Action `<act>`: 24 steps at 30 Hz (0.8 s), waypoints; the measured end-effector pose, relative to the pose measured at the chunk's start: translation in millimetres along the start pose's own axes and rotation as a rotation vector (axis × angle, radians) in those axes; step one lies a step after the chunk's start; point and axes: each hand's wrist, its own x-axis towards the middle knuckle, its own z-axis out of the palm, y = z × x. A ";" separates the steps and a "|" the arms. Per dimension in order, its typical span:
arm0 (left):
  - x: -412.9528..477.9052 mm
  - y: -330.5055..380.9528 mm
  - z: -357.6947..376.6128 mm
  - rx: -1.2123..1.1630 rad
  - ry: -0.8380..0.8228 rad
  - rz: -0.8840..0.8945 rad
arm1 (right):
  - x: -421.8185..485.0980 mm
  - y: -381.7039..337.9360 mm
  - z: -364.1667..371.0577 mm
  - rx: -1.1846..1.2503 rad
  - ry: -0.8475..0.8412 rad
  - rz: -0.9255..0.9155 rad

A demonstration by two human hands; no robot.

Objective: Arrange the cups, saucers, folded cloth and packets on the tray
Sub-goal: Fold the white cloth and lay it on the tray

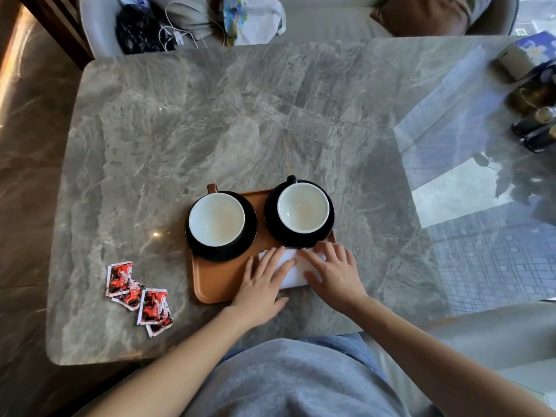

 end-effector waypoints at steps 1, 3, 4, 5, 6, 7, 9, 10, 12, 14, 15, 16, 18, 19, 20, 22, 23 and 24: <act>0.4 0.6 -1.2 -0.002 0.003 -0.005 | -1.1 1.6 -0.6 0.023 0.006 -0.006; 1.4 0.8 -5.5 -0.031 0.037 -0.004 | -5.2 7.6 -0.3 0.084 0.034 -0.017; 2.4 0.3 -9.2 -0.054 0.068 0.002 | -8.4 11.3 0.9 0.112 0.051 -0.024; 3.7 -0.7 -13.5 -0.078 0.094 0.009 | -11.9 15.0 2.5 0.130 0.061 -0.032; 5.4 -2.6 -18.0 -0.095 0.109 0.018 | -15.0 18.4 4.5 0.139 0.064 -0.037; 7.2 -4.6 -21.7 -0.100 0.112 0.027 | -17.4 21.7 6.7 0.144 0.064 -0.035; 9.5 -8.3 -25.6 -0.083 0.113 0.037 | -19.1 27.0 10.5 0.152 0.059 -0.021; 10.0 -9.7 -26.3 -0.074 0.114 0.037 | -18.3 28.4 11.5 0.157 0.052 -0.018; 10.3 -10.8 -25.6 -0.058 0.115 0.040 | -15.0 29.6 12.7 0.186 0.045 -0.021; 10.3 -11.7 -23.4 -0.061 0.124 0.048 | -12.3 28.1 13.6 0.202 0.051 -0.016; 10.0 -12.9 -22.8 -0.068 0.131 0.048 | -11.4 26.9 14.3 0.193 0.054 -0.014; 10.0 -14.6 -22.3 -0.072 0.138 0.048 | -11.0 26.0 15.3 0.176 0.055 -0.017; 9.9 -18.3 -21.3 -0.069 0.150 0.053 | -10.9 24.6 16.8 0.146 0.049 -0.025; 10.0 -19.5 -20.9 -0.070 0.155 0.056 | -11.1 24.4 17.0 0.138 0.047 -0.026; 10.0 -20.2 -20.6 -0.076 0.156 0.058 | -11.4 24.2 16.9 0.131 0.045 -0.026; 10.0 -20.4 -20.4 -0.080 0.152 0.059 | -12.6 23.2 16.3 0.129 0.045 -0.021; 9.9 -20.4 -20.4 -0.074 0.150 0.060 | -12.9 22.4 16.1 0.130 0.046 -0.019; 9.5 -20.1 -20.2 -0.069 0.151 0.060 | -13.2 21.6 15.8 0.130 0.047 -0.018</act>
